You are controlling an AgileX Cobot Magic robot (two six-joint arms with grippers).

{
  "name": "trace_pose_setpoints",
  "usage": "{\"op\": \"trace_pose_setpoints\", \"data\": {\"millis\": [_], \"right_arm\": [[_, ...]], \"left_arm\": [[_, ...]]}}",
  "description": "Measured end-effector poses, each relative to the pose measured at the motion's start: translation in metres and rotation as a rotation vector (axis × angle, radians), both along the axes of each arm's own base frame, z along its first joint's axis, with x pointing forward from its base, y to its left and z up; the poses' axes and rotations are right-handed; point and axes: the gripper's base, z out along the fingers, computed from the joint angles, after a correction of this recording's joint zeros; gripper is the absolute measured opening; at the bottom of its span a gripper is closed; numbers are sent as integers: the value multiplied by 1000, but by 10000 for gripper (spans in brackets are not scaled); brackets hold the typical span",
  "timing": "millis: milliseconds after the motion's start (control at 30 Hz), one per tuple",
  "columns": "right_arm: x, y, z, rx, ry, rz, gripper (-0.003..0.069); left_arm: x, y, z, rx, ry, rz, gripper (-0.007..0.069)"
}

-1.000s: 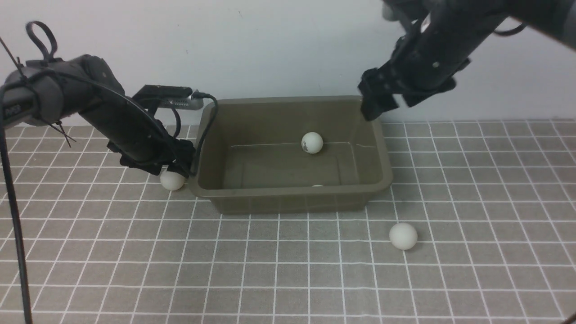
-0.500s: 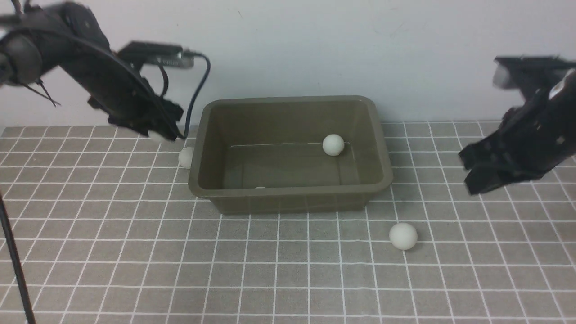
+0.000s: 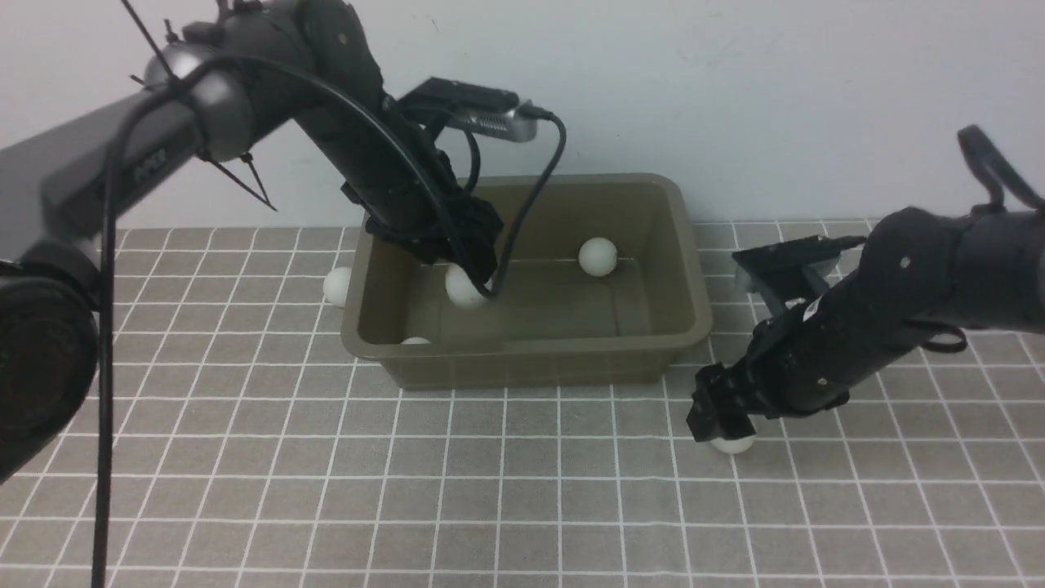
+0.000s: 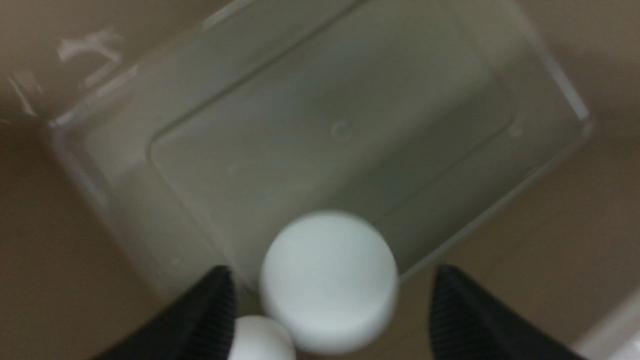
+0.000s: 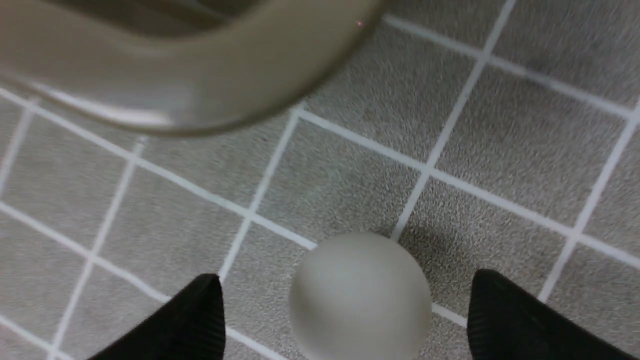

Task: Put the table tennis balls into the box on the grey coffee tablecloth.
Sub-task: 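Drop the ball into the bin, then reach for and grasp a ping pong ball on the table, then release the ping pong ball into the bin and lift the gripper away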

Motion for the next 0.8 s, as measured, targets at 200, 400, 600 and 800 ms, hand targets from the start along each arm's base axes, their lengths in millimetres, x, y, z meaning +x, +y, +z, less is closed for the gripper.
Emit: {"op": "trace_pose_setpoints", "data": {"millis": [200, 400, 600, 800], "right_arm": [[2, 2, -1, -10, 59, -7, 340], [-3, 5, 88, 72, -67, -12, 357], [21, 24, 162, 231, -267, 12, 357], [65, 44, 140, 218, -160, 47, 426]], "left_arm": [[4, 46, 39, 156, -56, 213, 199], [9, 150, 72, 123, -100, 458, 1], [20, 192, 25, 10, 77, 459, 24], [39, 175, -19, -68, 106, 358, 224]]}}
